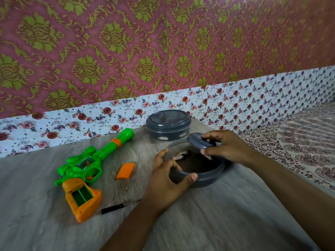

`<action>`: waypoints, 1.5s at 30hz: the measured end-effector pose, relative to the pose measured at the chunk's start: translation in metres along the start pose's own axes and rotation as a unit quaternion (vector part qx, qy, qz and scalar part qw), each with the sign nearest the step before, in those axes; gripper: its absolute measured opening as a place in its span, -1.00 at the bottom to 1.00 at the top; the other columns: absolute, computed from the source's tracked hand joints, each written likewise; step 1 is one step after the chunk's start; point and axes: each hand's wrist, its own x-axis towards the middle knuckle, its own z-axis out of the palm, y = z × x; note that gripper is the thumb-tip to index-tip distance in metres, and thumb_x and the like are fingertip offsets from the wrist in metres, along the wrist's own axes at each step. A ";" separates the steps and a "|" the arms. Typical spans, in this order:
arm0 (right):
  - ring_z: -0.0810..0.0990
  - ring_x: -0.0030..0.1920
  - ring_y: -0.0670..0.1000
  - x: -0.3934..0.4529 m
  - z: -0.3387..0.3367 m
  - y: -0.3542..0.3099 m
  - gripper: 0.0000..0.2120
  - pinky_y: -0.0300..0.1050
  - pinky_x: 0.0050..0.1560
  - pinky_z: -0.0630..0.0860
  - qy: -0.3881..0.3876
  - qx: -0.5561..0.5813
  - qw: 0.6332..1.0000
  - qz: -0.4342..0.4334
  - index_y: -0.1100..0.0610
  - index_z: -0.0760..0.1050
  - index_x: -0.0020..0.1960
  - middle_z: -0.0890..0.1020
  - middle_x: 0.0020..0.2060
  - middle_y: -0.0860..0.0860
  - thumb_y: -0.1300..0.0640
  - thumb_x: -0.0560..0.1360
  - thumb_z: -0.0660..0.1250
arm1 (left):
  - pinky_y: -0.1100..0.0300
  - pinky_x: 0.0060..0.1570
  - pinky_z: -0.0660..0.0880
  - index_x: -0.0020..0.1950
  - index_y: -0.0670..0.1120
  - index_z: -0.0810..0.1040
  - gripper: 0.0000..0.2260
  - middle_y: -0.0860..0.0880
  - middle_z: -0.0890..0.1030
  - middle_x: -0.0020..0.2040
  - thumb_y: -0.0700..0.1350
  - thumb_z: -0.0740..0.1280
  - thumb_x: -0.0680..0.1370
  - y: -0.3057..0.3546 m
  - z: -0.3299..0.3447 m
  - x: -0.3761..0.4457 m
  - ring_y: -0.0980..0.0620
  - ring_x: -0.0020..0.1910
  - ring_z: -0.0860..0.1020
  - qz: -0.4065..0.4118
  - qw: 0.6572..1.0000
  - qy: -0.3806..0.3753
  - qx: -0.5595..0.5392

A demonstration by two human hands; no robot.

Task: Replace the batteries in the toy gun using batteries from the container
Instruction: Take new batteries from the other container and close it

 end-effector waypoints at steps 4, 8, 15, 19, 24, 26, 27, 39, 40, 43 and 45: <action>0.56 0.06 0.01 0.024 0.000 0.002 -0.56 -0.10 0.17 0.45 -0.012 0.002 1.000 0.002 0.12 0.57 0.15 0.61 0.02 0.02 0.15 0.28 0.52 | 0.29 0.27 0.17 -0.27 0.00 0.46 -0.67 0.02 0.24 0.46 0.25 0.38 0.38 0.001 0.000 -0.002 0.23 0.47 0.11 -0.006 1.000 0.019 -0.001; 0.57 0.10 0.03 0.045 0.002 0.008 -0.60 -0.05 0.21 0.44 -0.046 -0.007 0.999 0.008 0.12 0.57 0.11 0.63 0.03 0.03 0.15 0.28 0.51 | 0.33 0.24 0.21 -0.32 0.03 0.44 -0.59 0.00 0.32 0.41 0.38 0.25 0.28 0.000 0.001 -0.001 0.28 0.42 0.18 -0.008 0.999 0.044 -0.010; 0.47 0.18 0.01 0.051 -0.001 0.006 -0.50 -0.16 0.12 0.33 -0.111 -0.086 0.990 -0.001 0.06 0.43 0.30 0.51 0.24 0.01 0.00 0.39 0.42 | 0.38 0.22 0.28 -0.32 0.04 0.47 -0.58 0.04 0.37 0.37 0.40 0.20 0.28 -0.006 0.002 0.003 0.32 0.38 0.24 -0.001 0.998 0.057 0.013; 0.47 0.17 -0.03 0.038 0.004 0.000 -0.57 -0.16 0.14 0.35 -0.011 -0.038 0.998 -0.040 0.06 0.46 0.23 0.50 0.25 0.00 0.05 0.39 0.43 | 0.23 0.30 0.33 -0.23 0.07 0.52 -0.56 0.08 0.35 0.36 0.41 0.18 0.29 -0.006 0.003 0.004 0.27 0.39 0.26 0.001 0.998 0.057 0.025; 0.59 0.00 -0.14 0.013 0.002 -0.022 -0.83 -0.26 0.06 0.47 0.095 0.081 0.986 -0.110 0.02 0.59 -0.01 0.66 -0.03 -0.08 0.19 0.43 0.39 | 0.47 0.23 0.27 -0.16 0.09 0.55 -0.57 0.15 0.36 0.27 0.39 0.13 0.32 -0.005 0.004 0.004 0.36 0.33 0.26 0.013 0.998 0.062 0.025; 0.62 -0.12 -0.15 0.005 0.005 -0.031 -0.89 -0.23 -0.01 0.51 0.034 0.041 0.992 -0.113 0.04 0.62 -0.05 0.67 -0.14 -0.09 0.18 0.44 0.38 | 0.42 0.26 0.29 -0.12 0.05 0.58 -0.55 0.11 0.37 0.28 0.36 0.14 0.34 -0.007 0.005 0.003 0.32 0.35 0.27 0.025 0.997 0.068 0.026; 0.61 -0.14 -0.15 0.003 0.009 -0.034 -0.89 -0.22 -0.03 0.52 -0.009 -0.010 0.994 -0.107 0.05 0.62 -0.04 0.67 -0.15 -0.09 0.15 0.45 0.37 | 0.35 0.28 0.30 -0.10 0.04 0.58 -0.55 0.10 0.37 0.28 0.35 0.14 0.35 -0.008 0.006 0.004 0.28 0.35 0.29 0.031 0.997 0.070 0.030; 0.46 -0.17 -0.01 0.000 0.037 -0.039 -0.72 -0.14 -0.18 0.37 -0.251 -0.294 0.922 0.021 0.11 0.45 0.15 0.53 -0.10 0.05 -0.01 0.56 0.13 | 0.64 0.11 0.15 -0.19 0.17 0.44 -0.80 0.14 0.31 0.31 0.23 0.12 0.41 -0.009 0.007 0.005 0.46 0.26 0.26 0.005 0.998 0.045 0.034; 0.45 -0.21 -0.03 0.001 0.038 -0.039 -0.72 -0.17 -0.22 0.35 -0.257 -0.290 0.921 0.033 0.12 0.46 0.13 0.52 -0.15 0.03 -0.01 0.56 0.13 | 0.65 0.11 0.16 -0.19 0.17 0.44 -0.80 0.15 0.32 0.30 0.22 0.11 0.41 -0.009 0.006 0.005 0.50 0.26 0.24 0.005 0.998 0.047 0.032; 0.43 -0.25 -0.04 0.004 0.040 -0.041 -0.74 -0.17 -0.26 0.34 -0.266 -0.308 0.912 0.046 0.17 0.48 0.12 0.53 -0.18 0.04 0.08 0.55 0.13 | 0.63 0.14 0.16 -0.11 0.13 0.48 -0.72 0.13 0.35 0.27 0.21 0.07 0.39 -0.007 0.006 0.005 0.45 0.29 0.24 0.006 0.998 0.051 0.025; 0.45 -0.20 -0.01 0.005 0.041 -0.040 -0.76 -0.16 -0.22 0.35 -0.250 -0.320 0.913 0.048 0.18 0.49 0.10 0.55 -0.10 0.08 0.12 0.53 0.14 | 0.59 0.18 0.19 -0.04 0.04 0.52 -0.64 0.10 0.38 0.26 0.20 0.08 0.39 -0.005 0.004 0.005 0.39 0.29 0.28 0.004 0.998 0.050 0.024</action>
